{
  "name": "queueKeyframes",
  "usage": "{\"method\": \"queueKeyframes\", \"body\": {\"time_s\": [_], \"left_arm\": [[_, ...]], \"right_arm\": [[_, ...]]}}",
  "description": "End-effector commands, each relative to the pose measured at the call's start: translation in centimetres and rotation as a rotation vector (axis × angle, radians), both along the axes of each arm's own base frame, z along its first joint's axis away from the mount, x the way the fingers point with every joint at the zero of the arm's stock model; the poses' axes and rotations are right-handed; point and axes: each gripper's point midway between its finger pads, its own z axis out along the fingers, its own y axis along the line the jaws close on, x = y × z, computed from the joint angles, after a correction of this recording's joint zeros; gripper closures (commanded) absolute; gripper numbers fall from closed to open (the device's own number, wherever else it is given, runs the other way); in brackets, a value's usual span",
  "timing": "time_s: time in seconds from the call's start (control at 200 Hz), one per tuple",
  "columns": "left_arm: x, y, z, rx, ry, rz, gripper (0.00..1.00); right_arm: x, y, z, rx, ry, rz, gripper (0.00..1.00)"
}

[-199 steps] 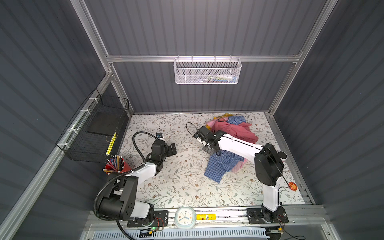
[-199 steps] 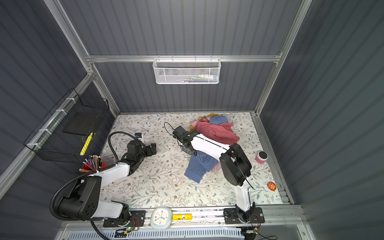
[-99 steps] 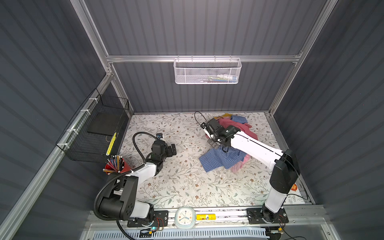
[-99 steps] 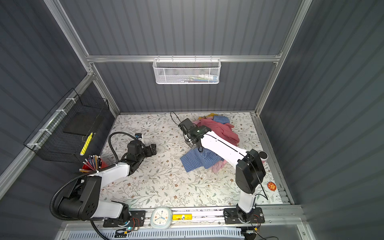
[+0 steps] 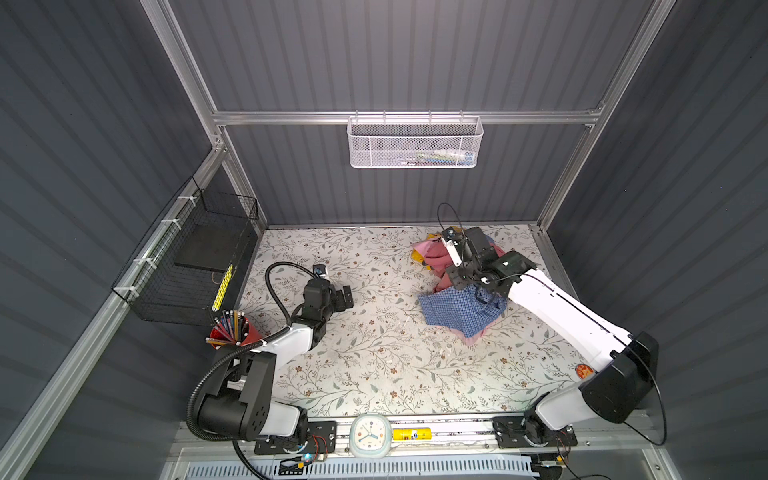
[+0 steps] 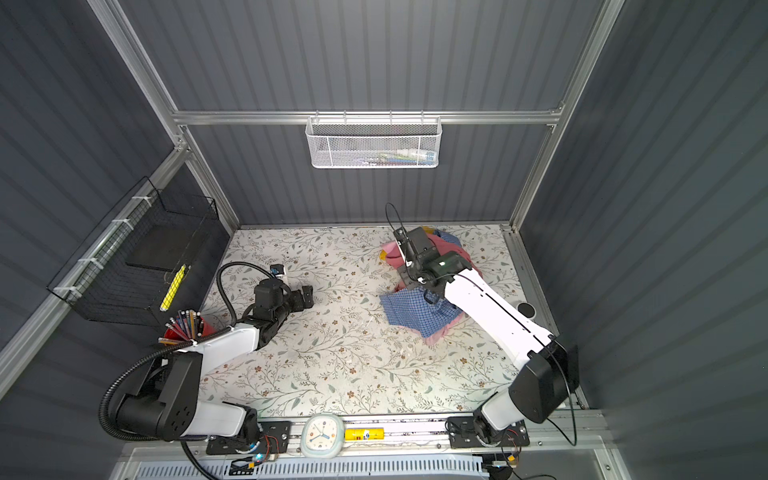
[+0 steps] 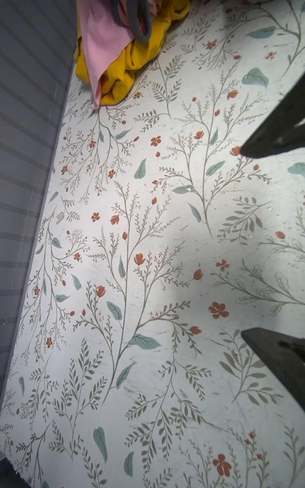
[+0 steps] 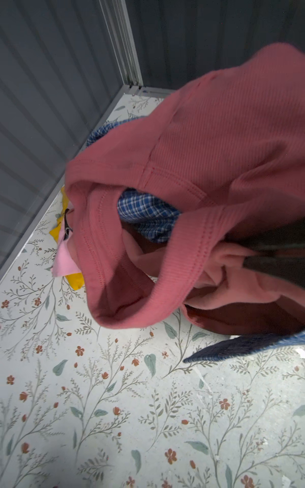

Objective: Pick out a specific cloth from the pile
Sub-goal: 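Grasp the ribbed red-pink sweater with the right gripper and pull it aside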

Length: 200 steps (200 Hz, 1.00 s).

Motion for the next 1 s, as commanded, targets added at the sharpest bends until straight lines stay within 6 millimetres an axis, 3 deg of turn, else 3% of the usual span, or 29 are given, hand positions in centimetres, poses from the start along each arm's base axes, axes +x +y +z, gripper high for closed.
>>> {"method": "queueKeyframes", "body": {"time_s": [0.0, 0.435, 0.776, 0.896, 0.996], "left_arm": [[0.7, -0.5, 0.7, -0.005, -0.014, -0.02, 0.0], [0.9, -0.8, 0.1, -0.017, 0.003, -0.023, 0.0], [0.9, -1.0, -0.4, -0.006, 0.025, -0.029, 0.0], [0.8, -3.0, -0.1, -0.013, 0.026, -0.114, 0.0], [0.5, -6.6, -0.1, -0.002, 0.032, -0.241, 0.0]], "right_arm": [[0.4, -1.2, -0.8, 0.148, 0.005, -0.059, 1.0], [1.6, -8.5, -7.6, 0.416, 0.083, -0.308, 1.0], [0.5, -12.3, -13.4, 0.555, 0.178, -0.484, 1.0], [0.2, -12.5, -14.4, 0.623, 0.185, -0.506, 1.0], [0.2, -12.1, -14.8, 0.667, 0.198, -0.507, 1.0]]}}
